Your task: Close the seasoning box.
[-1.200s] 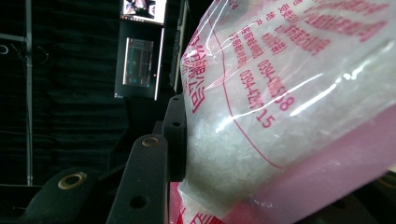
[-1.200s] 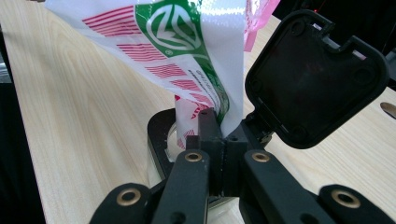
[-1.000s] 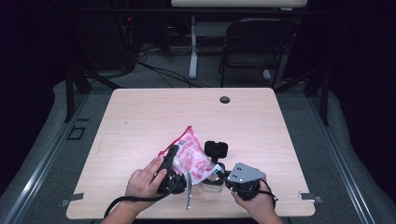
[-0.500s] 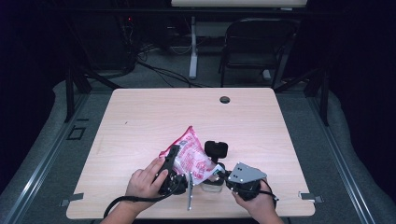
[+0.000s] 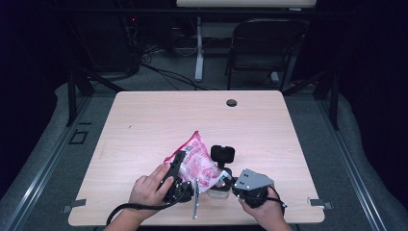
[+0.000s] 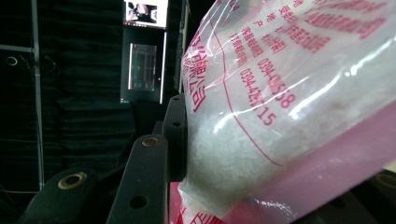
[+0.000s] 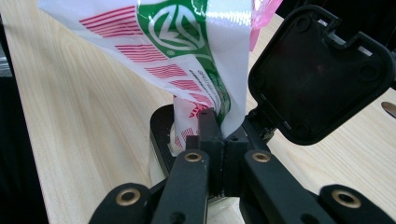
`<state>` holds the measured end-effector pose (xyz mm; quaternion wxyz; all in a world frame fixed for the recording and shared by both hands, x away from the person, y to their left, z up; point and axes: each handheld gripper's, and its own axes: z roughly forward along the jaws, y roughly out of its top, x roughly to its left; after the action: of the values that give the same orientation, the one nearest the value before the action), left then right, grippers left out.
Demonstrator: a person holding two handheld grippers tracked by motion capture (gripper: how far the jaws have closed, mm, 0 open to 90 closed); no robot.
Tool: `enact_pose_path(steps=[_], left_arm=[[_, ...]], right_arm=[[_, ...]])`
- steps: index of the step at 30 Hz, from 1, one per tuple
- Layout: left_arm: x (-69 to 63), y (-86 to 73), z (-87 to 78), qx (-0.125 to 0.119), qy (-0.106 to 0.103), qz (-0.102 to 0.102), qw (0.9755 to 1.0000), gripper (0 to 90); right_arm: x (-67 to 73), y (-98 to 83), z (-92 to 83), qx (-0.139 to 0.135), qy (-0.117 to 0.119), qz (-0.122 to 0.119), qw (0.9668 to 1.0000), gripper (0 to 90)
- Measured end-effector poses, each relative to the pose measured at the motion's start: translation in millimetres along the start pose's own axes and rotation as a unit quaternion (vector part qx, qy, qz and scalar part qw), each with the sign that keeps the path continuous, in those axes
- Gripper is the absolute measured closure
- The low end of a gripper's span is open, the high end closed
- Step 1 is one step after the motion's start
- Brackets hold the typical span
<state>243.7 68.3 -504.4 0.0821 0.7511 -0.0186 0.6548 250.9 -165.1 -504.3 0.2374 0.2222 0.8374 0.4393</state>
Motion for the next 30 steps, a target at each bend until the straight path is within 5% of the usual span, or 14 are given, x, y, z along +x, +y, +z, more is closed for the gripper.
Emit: enact_pose_path(steps=[30], left_arm=[[2.3,0.3,-1.7,-0.004,0.003,0.0,1.0,68.7]], right_arm=[[1.4,-0.9,2.2,0.003,-0.001,-0.005,1.0,89.9]])
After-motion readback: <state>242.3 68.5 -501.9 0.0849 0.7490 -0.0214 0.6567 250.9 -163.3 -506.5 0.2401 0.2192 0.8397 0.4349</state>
